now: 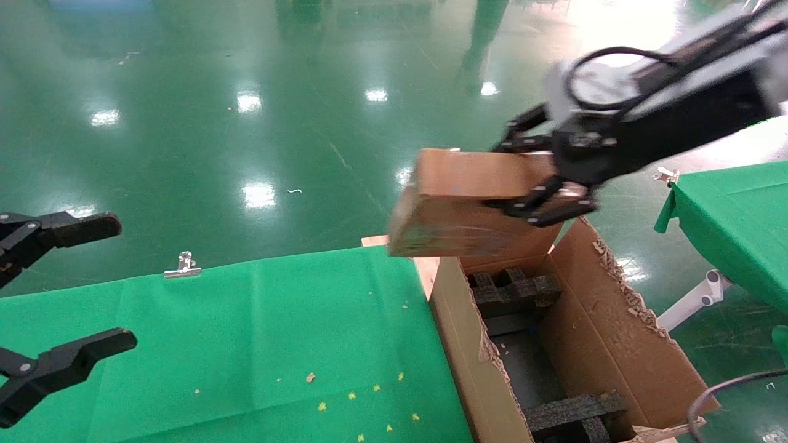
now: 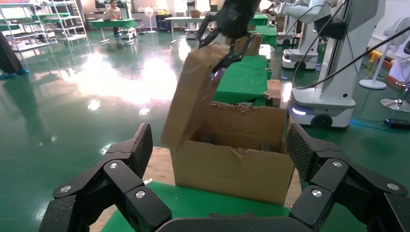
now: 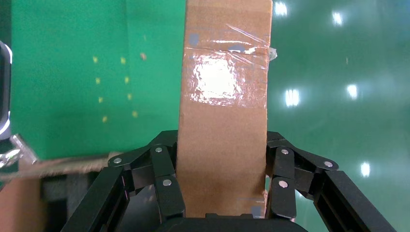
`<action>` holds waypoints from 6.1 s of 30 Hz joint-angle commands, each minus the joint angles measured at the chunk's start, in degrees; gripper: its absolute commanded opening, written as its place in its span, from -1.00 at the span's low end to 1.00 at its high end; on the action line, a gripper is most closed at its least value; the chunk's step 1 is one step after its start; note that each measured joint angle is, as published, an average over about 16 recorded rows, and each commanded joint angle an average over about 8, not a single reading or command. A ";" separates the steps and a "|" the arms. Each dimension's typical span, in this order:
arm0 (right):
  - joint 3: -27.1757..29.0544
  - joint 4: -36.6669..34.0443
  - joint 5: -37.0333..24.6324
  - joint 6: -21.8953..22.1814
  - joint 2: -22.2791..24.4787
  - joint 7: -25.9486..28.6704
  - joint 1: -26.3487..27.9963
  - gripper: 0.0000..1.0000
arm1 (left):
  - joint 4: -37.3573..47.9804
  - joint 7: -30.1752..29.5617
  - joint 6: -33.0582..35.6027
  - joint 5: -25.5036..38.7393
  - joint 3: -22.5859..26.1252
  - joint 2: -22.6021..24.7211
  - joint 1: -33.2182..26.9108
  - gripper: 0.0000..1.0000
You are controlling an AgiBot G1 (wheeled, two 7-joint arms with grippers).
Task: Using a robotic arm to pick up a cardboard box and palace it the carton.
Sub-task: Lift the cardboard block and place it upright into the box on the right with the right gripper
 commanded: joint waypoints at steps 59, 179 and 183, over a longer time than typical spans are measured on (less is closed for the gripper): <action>-19.98 -5.79 19.71 23.27 26.88 22.87 -10.37 -1.00 | 0.02 0.00 -0.01 -0.01 0.00 -0.01 0.02 1.00; -27.84 -15.38 17.95 53.39 -3.95 51.23 -44.13 -0.74 | 0.02 0.01 -0.02 -0.01 0.00 -0.01 0.02 1.00; -27.46 -16.72 18.42 52.94 -4.50 50.44 -44.76 0.26 | 0.03 0.01 -0.03 -0.02 0.00 -0.01 0.03 1.00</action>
